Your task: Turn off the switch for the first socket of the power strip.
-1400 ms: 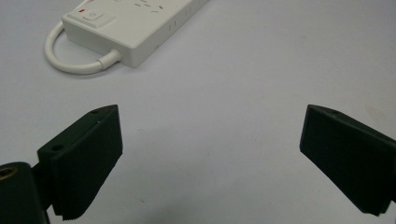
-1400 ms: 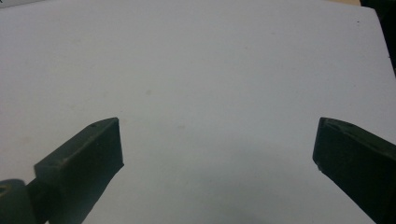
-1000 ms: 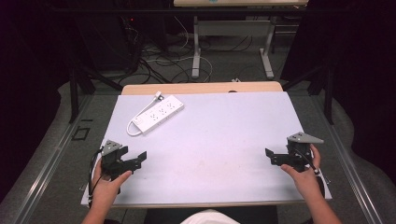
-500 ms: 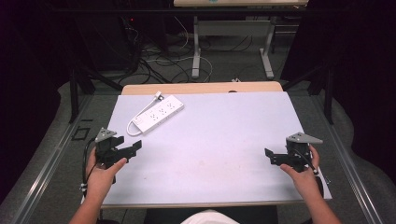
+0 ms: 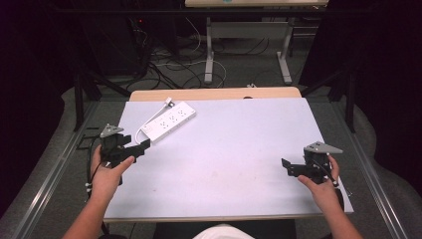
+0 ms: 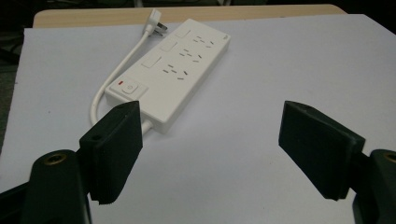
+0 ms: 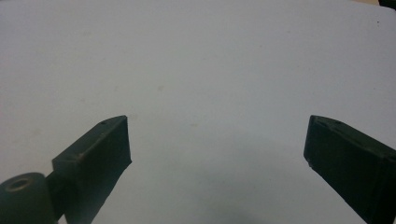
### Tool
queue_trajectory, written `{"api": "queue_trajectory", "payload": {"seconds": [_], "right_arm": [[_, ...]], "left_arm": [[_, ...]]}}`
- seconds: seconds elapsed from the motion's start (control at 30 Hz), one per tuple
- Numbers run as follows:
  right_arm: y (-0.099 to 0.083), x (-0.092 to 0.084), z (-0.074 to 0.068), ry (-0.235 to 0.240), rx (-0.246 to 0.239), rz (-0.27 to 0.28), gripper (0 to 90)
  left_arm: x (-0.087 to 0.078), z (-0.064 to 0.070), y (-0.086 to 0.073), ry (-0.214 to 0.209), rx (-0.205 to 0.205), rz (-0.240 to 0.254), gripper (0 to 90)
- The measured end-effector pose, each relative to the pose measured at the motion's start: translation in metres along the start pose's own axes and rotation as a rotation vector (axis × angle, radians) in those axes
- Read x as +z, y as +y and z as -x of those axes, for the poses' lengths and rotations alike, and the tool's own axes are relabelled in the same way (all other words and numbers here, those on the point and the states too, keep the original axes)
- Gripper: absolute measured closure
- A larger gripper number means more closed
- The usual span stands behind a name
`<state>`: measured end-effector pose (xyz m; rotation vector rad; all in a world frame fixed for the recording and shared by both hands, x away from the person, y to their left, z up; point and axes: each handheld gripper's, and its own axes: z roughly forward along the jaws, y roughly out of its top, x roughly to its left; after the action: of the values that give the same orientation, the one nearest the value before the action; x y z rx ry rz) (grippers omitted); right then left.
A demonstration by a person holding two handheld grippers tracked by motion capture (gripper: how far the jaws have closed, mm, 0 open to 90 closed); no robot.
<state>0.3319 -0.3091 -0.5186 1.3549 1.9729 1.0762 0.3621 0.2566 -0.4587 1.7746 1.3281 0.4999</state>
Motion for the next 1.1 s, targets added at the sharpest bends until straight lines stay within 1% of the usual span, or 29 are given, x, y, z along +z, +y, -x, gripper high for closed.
{"api": "queue_trajectory", "payload": {"seconds": [0.1,0.13,0.17,0.23,0.27,0.33,0.43,0.47,0.53,0.6,0.67,0.7,0.83,0.87,0.93,1.0,1.03,1.07,1.1], "right_arm": [[0.0,-0.001,0.0,0.001,0.006,-0.003,6.6],[0.0,-0.001,0.0,0.01,0.006,-0.005,6.6],[0.0,0.0,0.0,0.009,0.006,-0.005,6.6],[0.0,-0.001,0.001,0.006,0.007,-0.011,6.6],[0.0,0.0,0.001,0.003,-0.003,-0.008,6.6],[-0.001,0.001,0.002,0.009,0.002,-0.007,6.6],[-0.001,0.001,0.002,0.008,0.003,-0.006,6.7],[-0.001,0.001,0.002,0.007,0.003,-0.005,6.7],[-0.001,0.001,0.002,0.004,0.003,-0.01,6.7],[-0.001,0.001,0.001,0.01,0.011,-0.008,6.8],[-0.001,0.001,0.001,0.01,0.009,-0.008,6.8],[-0.001,0.001,0.001,0.01,0.008,-0.009,6.8],[-0.001,0.001,0.001,0.011,0.008,-0.009,6.8],[-0.001,0.001,0.001,0.01,0.008,-0.01,6.8],[-0.001,0.001,0.002,0.009,0.003,-0.011,6.8],[-0.001,0.002,0.002,0.007,0.003,-0.011,6.9],[-0.001,0.002,0.002,0.007,0.003,-0.011,6.9],[-0.002,0.002,0.002,0.007,0.003,-0.011,6.8],[-0.002,0.002,0.002,0.006,0.003,-0.012,6.8]], "left_arm": [[0.001,0.0,0.006,0.001,-0.01,0.008,23.1],[0.001,0.0,0.009,0.005,-0.01,0.007,23.3],[0.002,0.0,0.011,0.007,-0.015,0.009,23.8],[0.002,0.001,0.016,0.007,-0.019,-0.002,24.8],[0.002,0.001,0.019,0.009,-0.022,-0.004,25.4],[0.002,0.001,0.024,0.007,-0.023,-0.011,26.5],[0.002,0.003,0.031,0.013,-0.028,-0.011,28.5],[0.003,0.004,0.033,0.013,-0.036,-0.004,29.0],[0.003,0.005,0.037,0.01,-0.038,-0.011,29.3],[0.003,0.006,0.04,0.013,-0.039,-0.02,30.0],[0.006,0.007,0.043,0.015,-0.035,-0.014,30.3],[0.008,0.008,0.045,0.013,-0.041,-0.013,30.4],[0.012,0.008,0.051,0.016,-0.036,-0.022,31.6],[0.013,0.008,0.053,0.016,-0.035,-0.033,31.8],[0.016,0.009,0.055,0.016,-0.037,-0.031,31.9],[0.019,0.01,0.058,0.026,-0.032,-0.029,31.9],[0.019,0.01,0.06,0.027,-0.03,-0.045,31.9],[0.022,0.01,0.06,0.029,-0.039,-0.028,31.9],[0.022,0.009,0.061,0.029,-0.038,-0.036,31.9]]}}
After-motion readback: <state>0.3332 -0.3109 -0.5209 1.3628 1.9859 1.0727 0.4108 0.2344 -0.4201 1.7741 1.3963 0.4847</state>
